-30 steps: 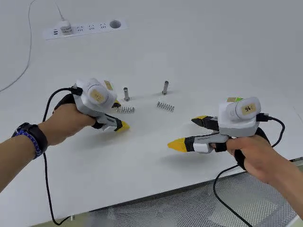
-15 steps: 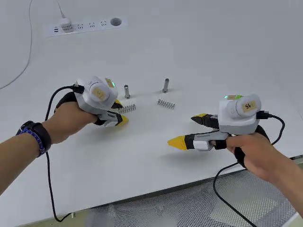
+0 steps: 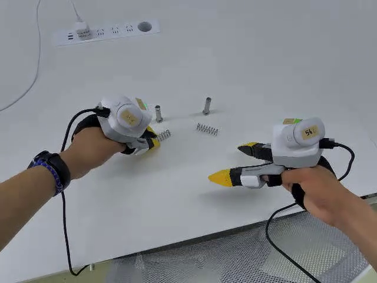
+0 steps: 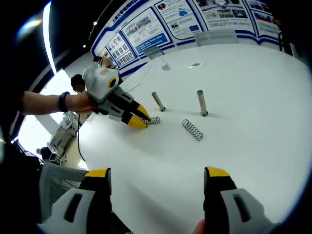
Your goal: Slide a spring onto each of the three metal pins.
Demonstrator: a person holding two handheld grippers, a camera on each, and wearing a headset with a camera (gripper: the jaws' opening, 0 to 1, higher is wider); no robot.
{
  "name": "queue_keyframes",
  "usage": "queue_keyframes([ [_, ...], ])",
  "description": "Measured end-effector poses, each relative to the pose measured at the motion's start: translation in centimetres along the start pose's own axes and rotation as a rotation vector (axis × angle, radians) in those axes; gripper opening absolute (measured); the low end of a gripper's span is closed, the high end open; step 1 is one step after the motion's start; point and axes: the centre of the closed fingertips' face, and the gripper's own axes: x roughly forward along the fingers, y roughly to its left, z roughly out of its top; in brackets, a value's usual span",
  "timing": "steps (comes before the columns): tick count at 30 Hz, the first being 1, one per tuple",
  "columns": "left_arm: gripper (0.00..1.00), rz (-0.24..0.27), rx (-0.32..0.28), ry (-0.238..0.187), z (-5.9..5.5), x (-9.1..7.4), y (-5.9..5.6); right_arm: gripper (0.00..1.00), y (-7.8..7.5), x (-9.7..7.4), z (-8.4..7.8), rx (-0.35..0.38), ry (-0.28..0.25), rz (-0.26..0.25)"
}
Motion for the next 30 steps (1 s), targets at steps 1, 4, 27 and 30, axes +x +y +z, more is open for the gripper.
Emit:
queue_keyframes([
  [1,0.11,0.005,-0.009,0.003,-0.1,0.0,0.1,0.79,0.1,0.0,0.1,-0.002,-0.003,0.001],
  [4,0.11,0.006,-0.015,0.01,-0.3,-0.1,-0.2,0.79,0.3,0.1,0.2,-0.007,-0.003,0.005],
  [27,0.1,0.009,-0.106,-0.008,-1.8,-1.9,-2.4,0.78,0.9,0.1,0.3,-0.031,0.003,0.016],
  [30,0.1,0.011,-0.121,-0.018,-2.0,-2.4,-2.8,0.78,1.1,0.1,0.5,-0.032,0.001,0.018],
])
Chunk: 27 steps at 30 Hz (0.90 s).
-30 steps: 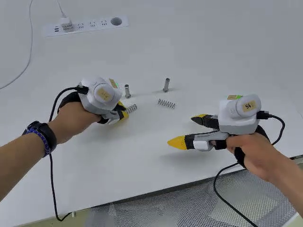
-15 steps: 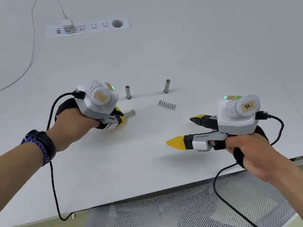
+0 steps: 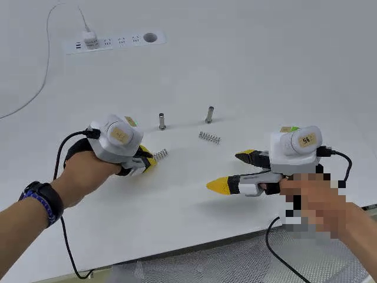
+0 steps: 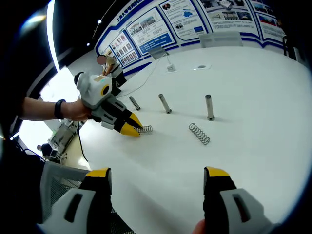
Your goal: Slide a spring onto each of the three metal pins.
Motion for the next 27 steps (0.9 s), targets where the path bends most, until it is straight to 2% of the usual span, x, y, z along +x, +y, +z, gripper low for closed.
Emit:
queue_keyframes([
  [8,0.1,0.011,-0.013,-0.016,-0.4,-0.9,-0.8,0.78,0.7,0.5,-0.2,-0.001,0.005,0.015],
  [14,0.1,0.016,-0.048,-0.048,-0.6,-1.3,-1.4,0.77,1.3,1.1,-0.3,-0.002,0.008,0.029],
  [20,0.1,-0.014,-0.043,-0.055,-1.0,-1.5,-3.0,0.74,2.3,1.6,-0.2,0.015,0.005,0.063],
  [27,0.1,-0.022,-0.057,-0.08,-0.6,-2.0,-4.5,0.73,3.2,2.0,-0.5,0.014,0.013,0.091],
])
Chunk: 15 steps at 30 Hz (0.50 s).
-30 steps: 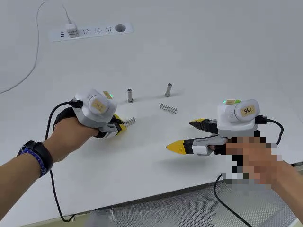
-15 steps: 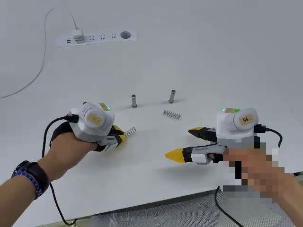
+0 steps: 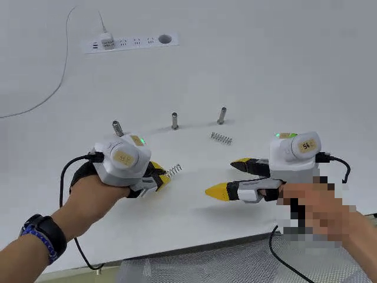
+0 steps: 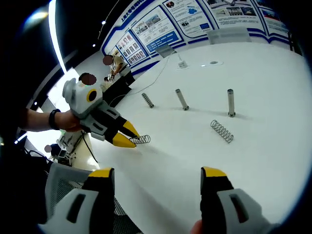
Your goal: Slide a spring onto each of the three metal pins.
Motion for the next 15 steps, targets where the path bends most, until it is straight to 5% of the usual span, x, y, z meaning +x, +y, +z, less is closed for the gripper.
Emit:
queue_keyframes([
  [15,0.1,-0.046,0.04,-0.04,1.6,0.2,-3.7,0.63,1.6,0.8,0.6,0.037,-0.024,0.062],
])
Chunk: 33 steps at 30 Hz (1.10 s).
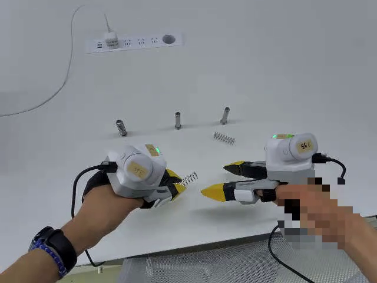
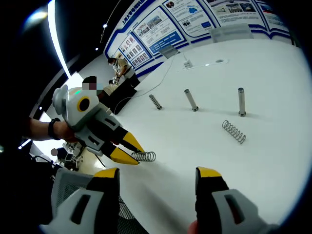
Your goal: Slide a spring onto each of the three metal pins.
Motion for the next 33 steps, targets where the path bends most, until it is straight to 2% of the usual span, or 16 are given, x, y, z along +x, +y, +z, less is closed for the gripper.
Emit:
queue_keyframes([
  [6,0.1,-0.013,0.011,-0.023,0.9,0.2,-1.0,0.58,0.4,0.1,0.4,0.031,-0.026,0.018],
  [11,0.1,-0.03,0.035,-0.03,1.7,0.3,-1.9,0.5,0.9,0.2,0.7,0.057,-0.042,0.043],
  [13,0.1,-0.032,0.042,-0.039,2.1,0.3,-1.9,0.47,1.3,0.2,1.1,0.099,-0.062,0.065],
  [22,0.1,-0.024,0.075,-0.08,4.3,-0.5,-1.6,0.32,1.8,-0.1,2.0,0.119,-0.087,0.093],
  [25,0.1,-0.026,0.091,-0.082,4.5,-0.6,-1.6,0.28,2.1,-0.2,2.6,0.13,-0.102,0.109],
  [28,0.1,-0.024,0.1,-0.084,4.7,-0.6,-1.5,0.25,2.4,-0.3,2.7,0.127,-0.096,0.122],
  [33,0.1,-0.028,0.11,-0.087,4.8,-0.7,-1.6,0.21,2.3,-0.4,2.8,0.127,-0.093,0.119],
])
